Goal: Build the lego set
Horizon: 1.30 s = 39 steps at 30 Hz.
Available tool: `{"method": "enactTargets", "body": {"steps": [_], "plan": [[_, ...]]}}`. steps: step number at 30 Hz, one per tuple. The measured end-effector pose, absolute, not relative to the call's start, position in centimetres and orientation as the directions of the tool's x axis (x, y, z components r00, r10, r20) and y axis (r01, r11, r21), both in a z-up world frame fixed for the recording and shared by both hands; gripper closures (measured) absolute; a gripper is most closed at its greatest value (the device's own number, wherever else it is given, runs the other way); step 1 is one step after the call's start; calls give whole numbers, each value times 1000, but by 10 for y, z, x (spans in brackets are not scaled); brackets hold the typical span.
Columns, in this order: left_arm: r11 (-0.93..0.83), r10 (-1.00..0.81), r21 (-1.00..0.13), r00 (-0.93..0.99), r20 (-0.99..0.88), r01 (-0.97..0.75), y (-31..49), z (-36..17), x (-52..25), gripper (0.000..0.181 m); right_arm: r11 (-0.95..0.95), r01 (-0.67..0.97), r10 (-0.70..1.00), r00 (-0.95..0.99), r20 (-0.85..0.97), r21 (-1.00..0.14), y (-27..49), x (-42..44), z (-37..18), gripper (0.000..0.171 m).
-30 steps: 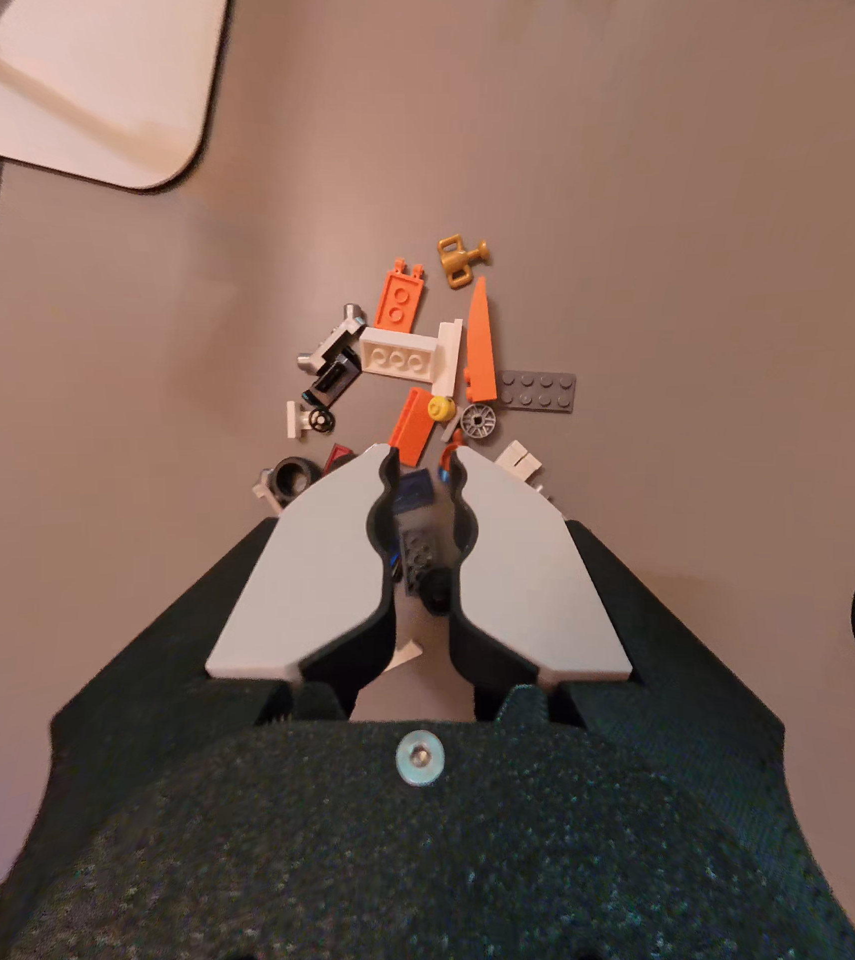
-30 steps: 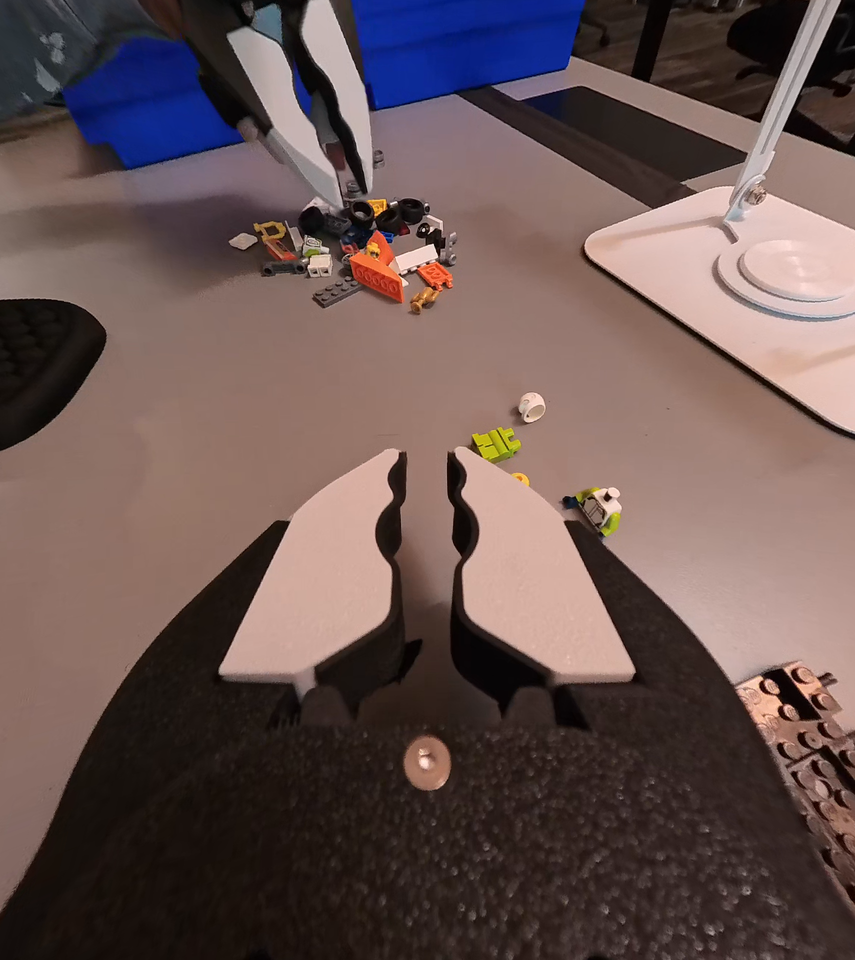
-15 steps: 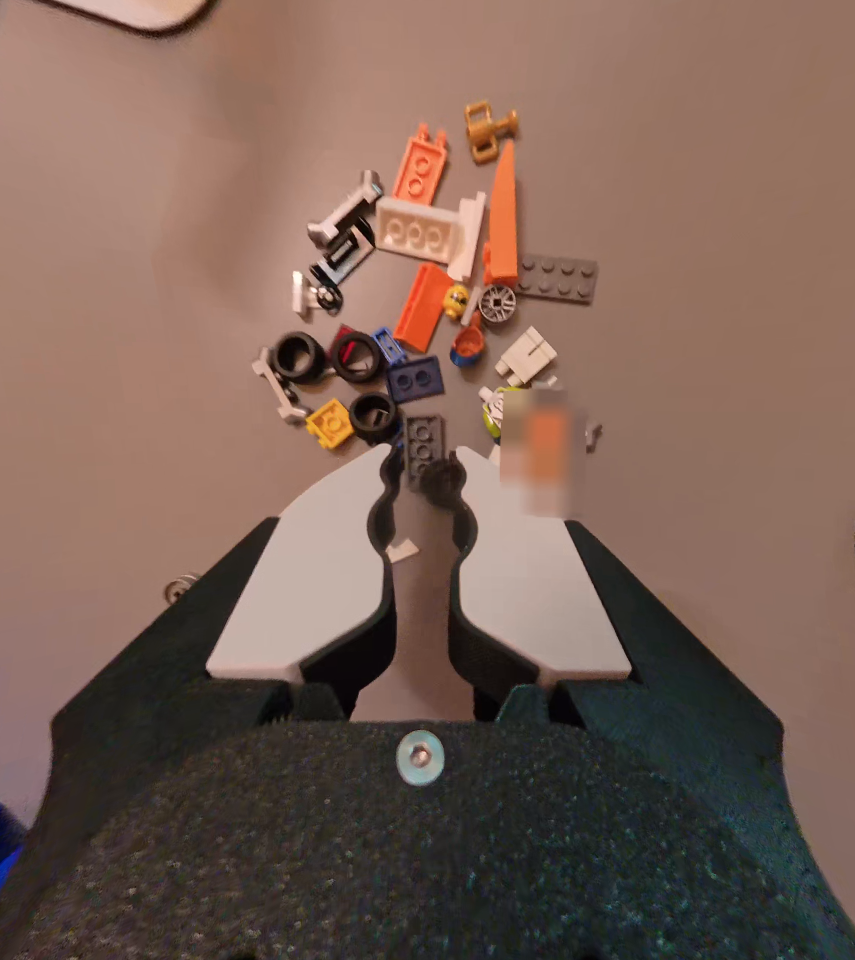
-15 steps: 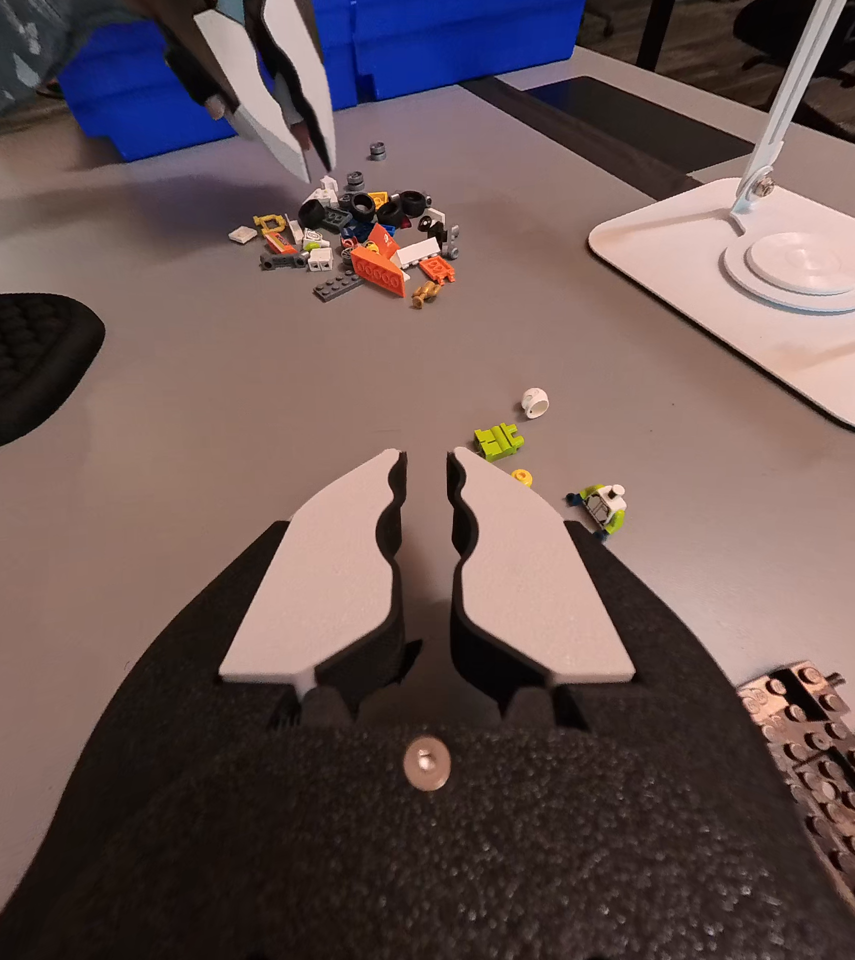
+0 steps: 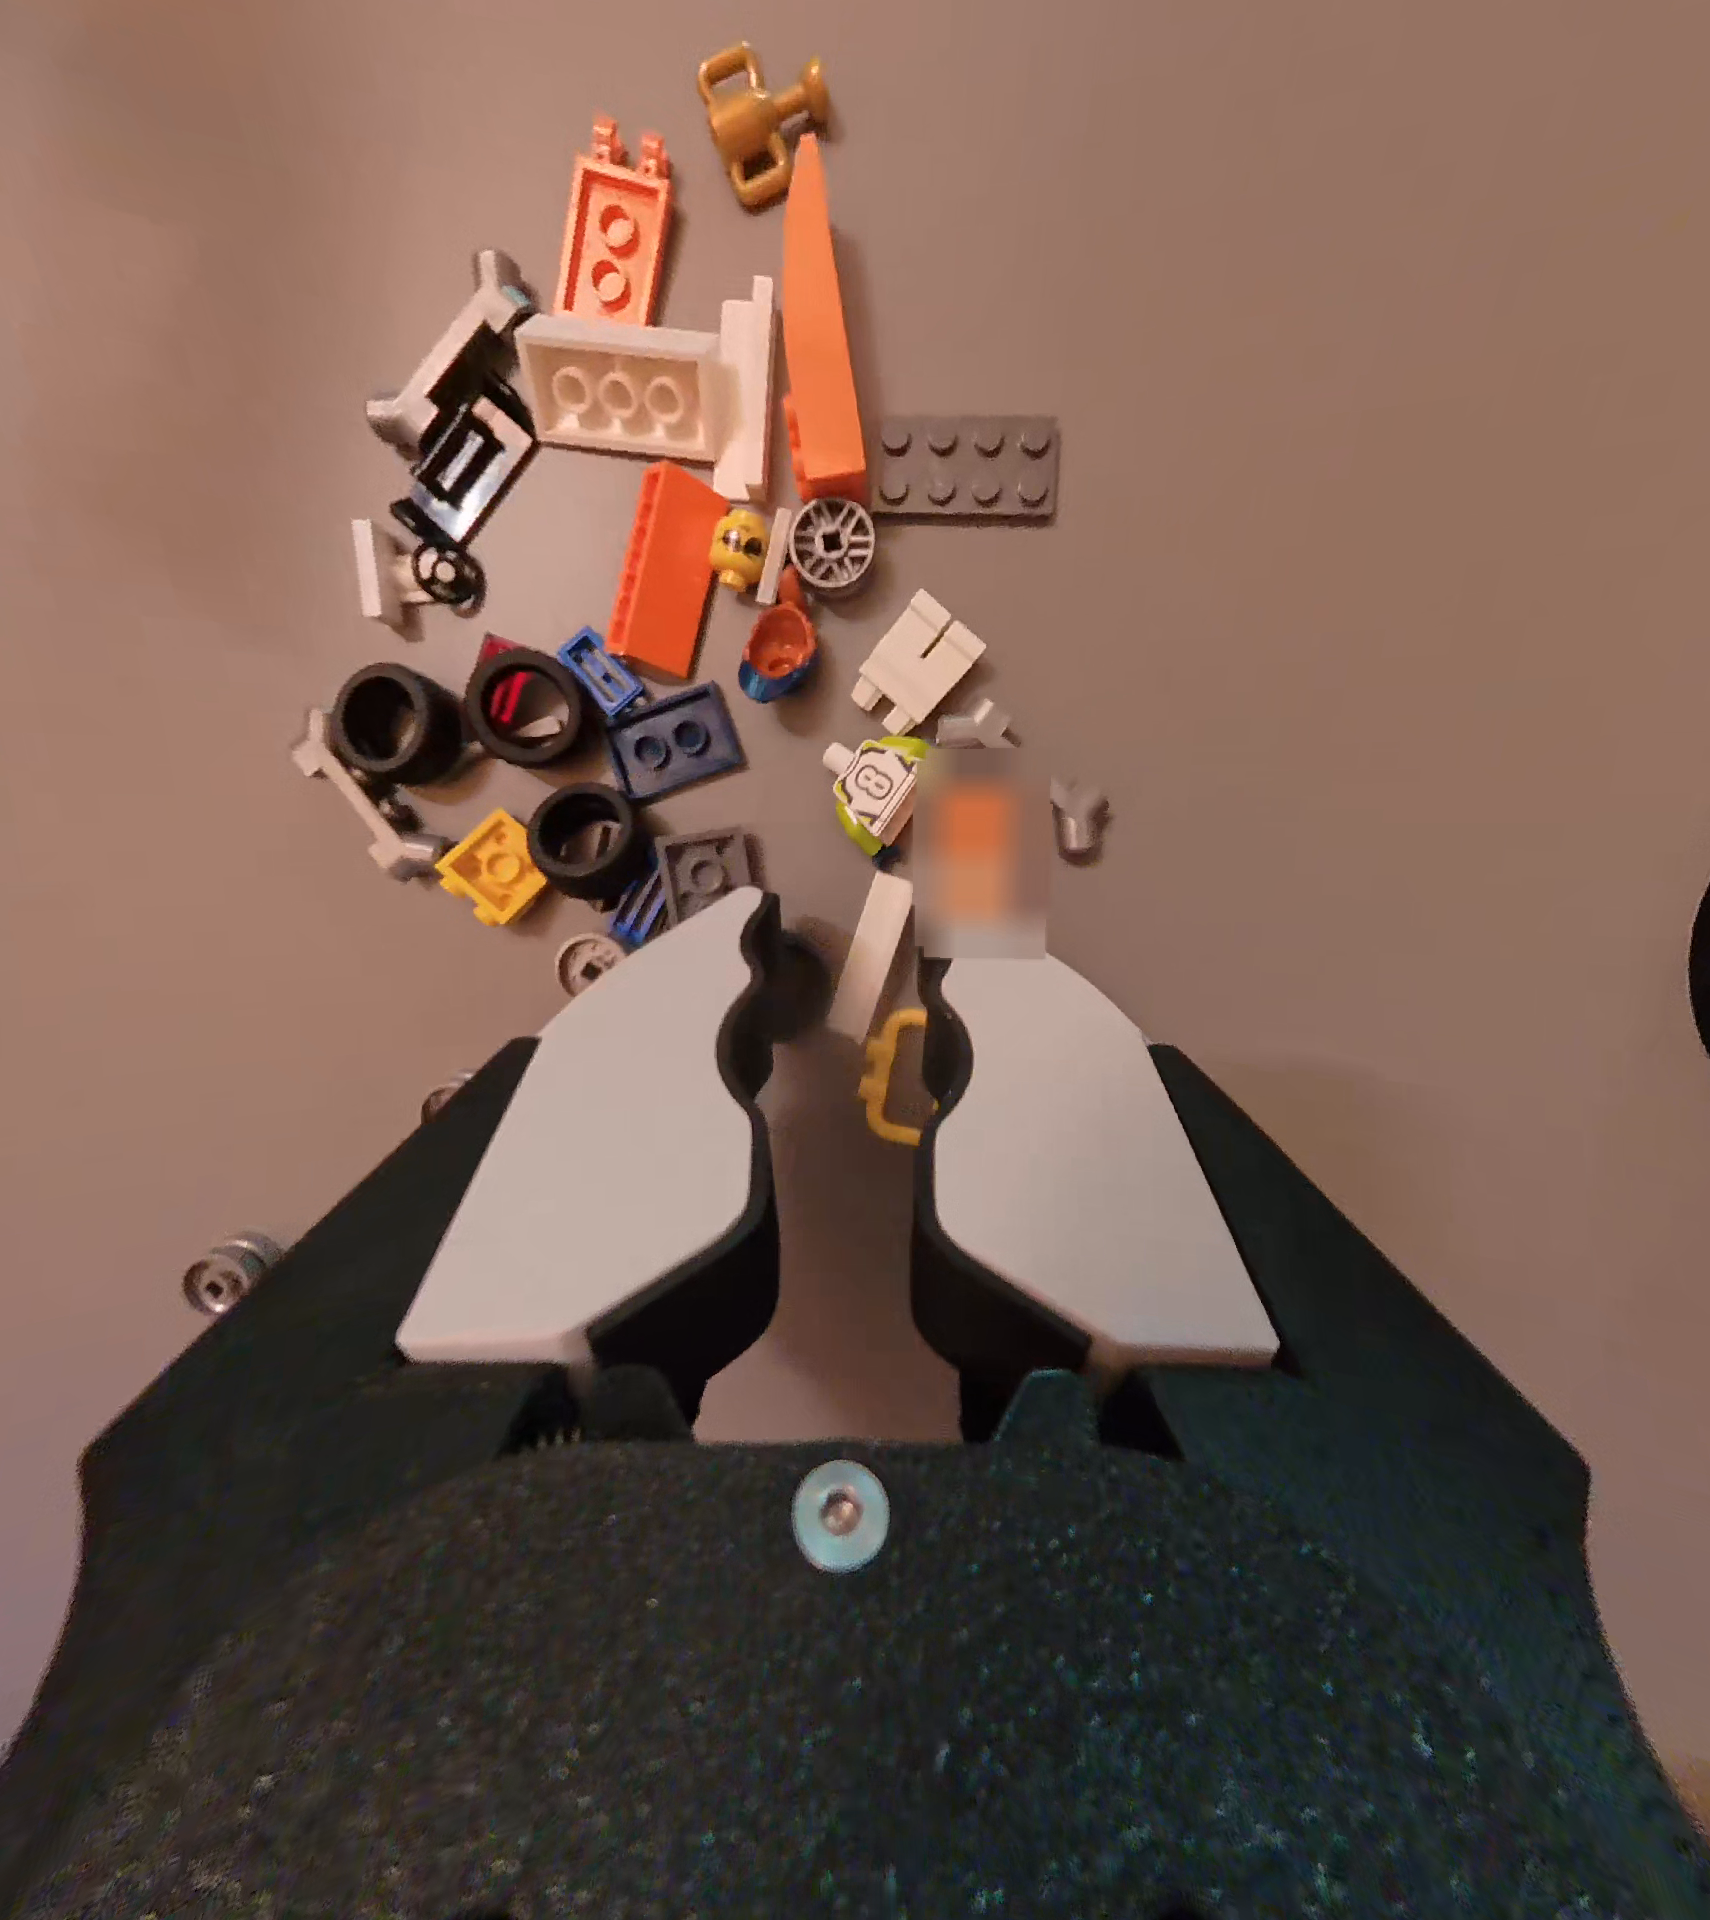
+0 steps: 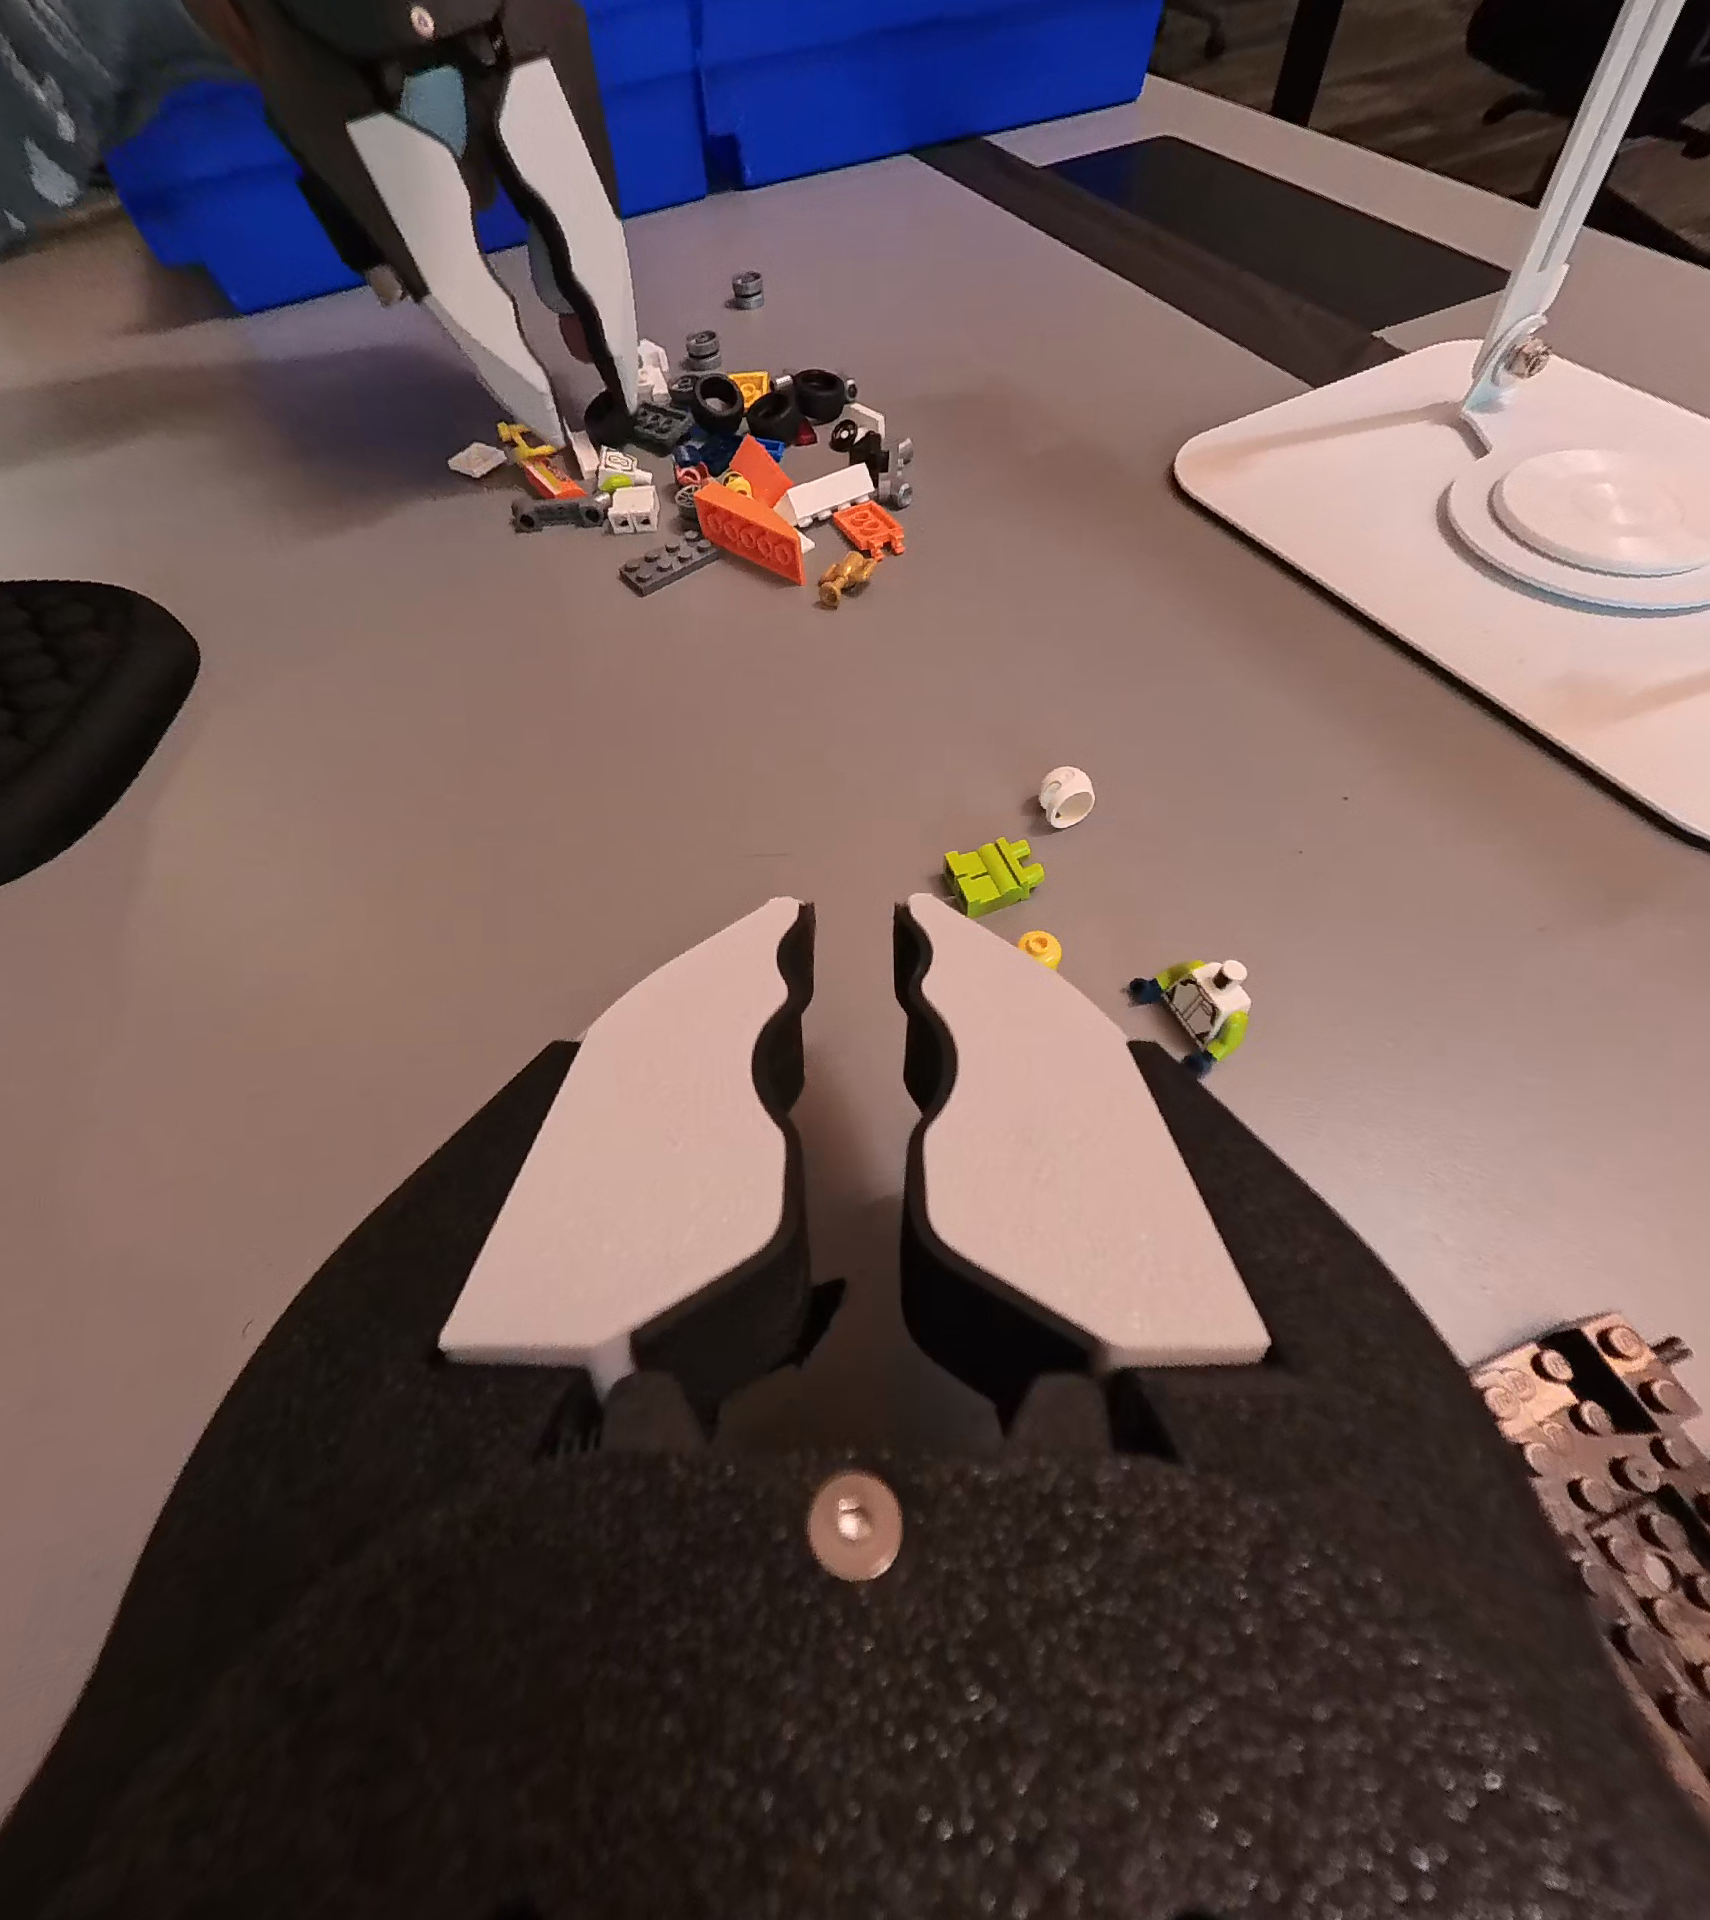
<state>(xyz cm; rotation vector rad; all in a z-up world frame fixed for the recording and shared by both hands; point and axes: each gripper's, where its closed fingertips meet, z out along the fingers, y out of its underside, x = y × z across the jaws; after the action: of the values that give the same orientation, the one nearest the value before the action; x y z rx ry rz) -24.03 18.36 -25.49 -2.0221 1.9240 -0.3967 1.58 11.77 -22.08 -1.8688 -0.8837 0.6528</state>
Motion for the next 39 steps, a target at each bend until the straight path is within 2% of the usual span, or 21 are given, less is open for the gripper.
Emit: {"method": "enactTargets", "body": {"steps": [8,12,19,26,32,33,39], "plan": [[0,-1000,-415,12,-27,-910,178,-264,-226,160,-304,309,801,595,-66,-901,117,15,-223,157],[7,-998,-432,19,-55,-902,182,-265,-223,168,-304,308,801,595,-67,-901,117,15,-222,157],[5,-1000,-429,-1,-9,-903,174,-252,-233,166,-311,306,805,587,-79,-900,116,14,-223,157],[22,-998,-480,13,-69,-877,195,-246,-215,162,-319,297,804,588,-91,-900,117,14,-223,157],[85,-995,-444,-54,-82,-892,198,-260,-200,164,-325,287,802,589,-101,-901,117,14,-222,157],[89,-995,-437,-58,-84,-895,199,-261,-199,169,-325,288,803,587,-102,-901,117,14,-223,157],[70,-997,-422,-55,-49,-904,191,-256,-216,170,-321,297,810,579,-98,-899,116,13,-223,157]]}}
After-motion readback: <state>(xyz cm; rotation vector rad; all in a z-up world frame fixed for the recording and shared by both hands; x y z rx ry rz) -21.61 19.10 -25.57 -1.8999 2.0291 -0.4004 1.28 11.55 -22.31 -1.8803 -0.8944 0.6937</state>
